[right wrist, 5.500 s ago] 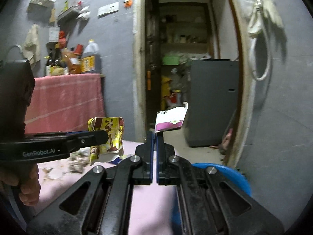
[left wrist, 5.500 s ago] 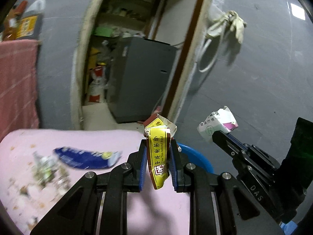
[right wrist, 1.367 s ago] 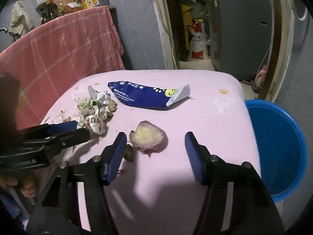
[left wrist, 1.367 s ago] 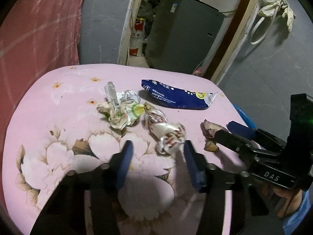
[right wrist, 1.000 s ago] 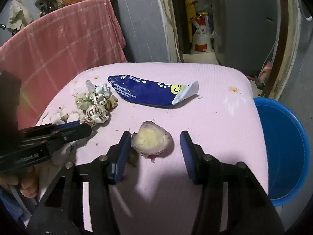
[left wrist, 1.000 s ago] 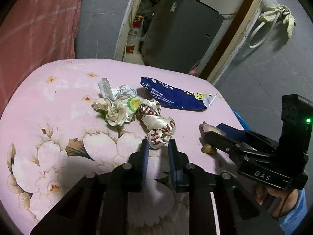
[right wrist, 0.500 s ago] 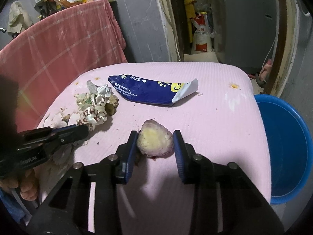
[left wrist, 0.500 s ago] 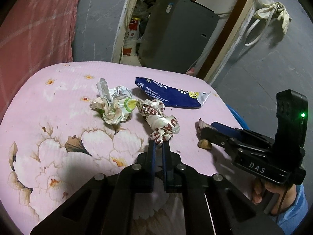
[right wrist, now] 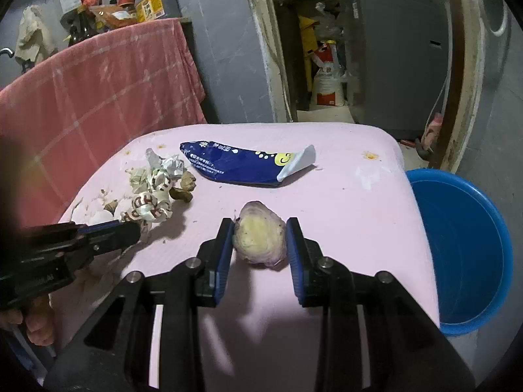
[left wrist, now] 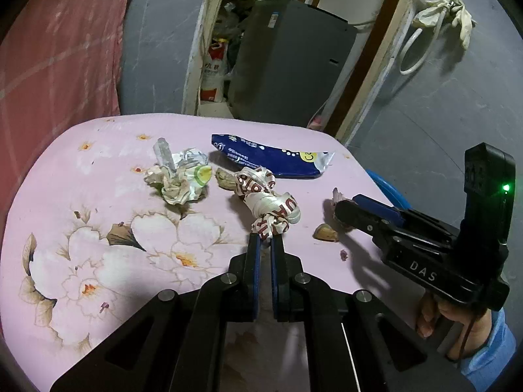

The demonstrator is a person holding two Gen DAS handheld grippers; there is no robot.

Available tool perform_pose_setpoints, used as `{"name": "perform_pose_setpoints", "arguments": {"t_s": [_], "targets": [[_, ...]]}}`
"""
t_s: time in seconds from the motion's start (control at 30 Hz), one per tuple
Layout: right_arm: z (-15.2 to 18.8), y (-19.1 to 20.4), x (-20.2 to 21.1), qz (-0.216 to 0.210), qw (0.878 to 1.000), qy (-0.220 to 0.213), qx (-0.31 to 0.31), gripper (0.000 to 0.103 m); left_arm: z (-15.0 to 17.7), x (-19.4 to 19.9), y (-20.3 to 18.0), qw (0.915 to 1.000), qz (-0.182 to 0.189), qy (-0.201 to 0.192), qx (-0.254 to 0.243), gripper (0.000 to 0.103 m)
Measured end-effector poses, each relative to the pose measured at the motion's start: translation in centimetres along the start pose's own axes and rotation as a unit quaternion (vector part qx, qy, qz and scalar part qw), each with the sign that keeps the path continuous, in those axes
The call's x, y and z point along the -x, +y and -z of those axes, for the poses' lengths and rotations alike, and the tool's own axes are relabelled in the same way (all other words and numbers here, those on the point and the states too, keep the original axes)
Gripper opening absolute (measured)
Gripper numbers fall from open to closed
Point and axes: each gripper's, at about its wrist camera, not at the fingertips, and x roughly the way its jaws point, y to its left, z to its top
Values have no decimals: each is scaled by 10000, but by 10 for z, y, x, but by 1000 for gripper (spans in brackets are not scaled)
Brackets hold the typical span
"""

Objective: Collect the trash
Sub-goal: 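Grasp the crumpled white-red wrapper with the left tool while the right tool grasps the round peel, then carry both items over the blue basin and open both tools to drop them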

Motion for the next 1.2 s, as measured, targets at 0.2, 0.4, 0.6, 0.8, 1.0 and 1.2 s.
{"name": "perform_pose_setpoints", "arguments": {"t_s": [0.2, 0.4, 0.6, 0.8, 1.0, 1.2], "targets": [[0, -2, 21, 175, 9989, -435, 50, 32, -4, 3, -7, 9999, 72, -131, -69, 4], [-3, -4, 46, 354, 9944, -982, 169, 32, -10, 6, -19, 9990, 160, -334, -265, 4], [-7, -10, 68, 579, 9893, -1296, 334, 32, -19, 6, -42, 9970, 306, -513, -496, 4], [-12, -28, 98, 812, 9807, -1753, 300, 32, -30, 2, -68, 9934, 483, -792, -672, 4], [-20, -56, 126, 1127, 9699, -2150, 191, 32, -50, -10, -108, 9874, 786, -1095, -833, 4], [-17, -95, 141, 1428, 9627, -2299, -41, 32, -69, -32, -147, 9821, 980, -1221, -1045, 4]]}}
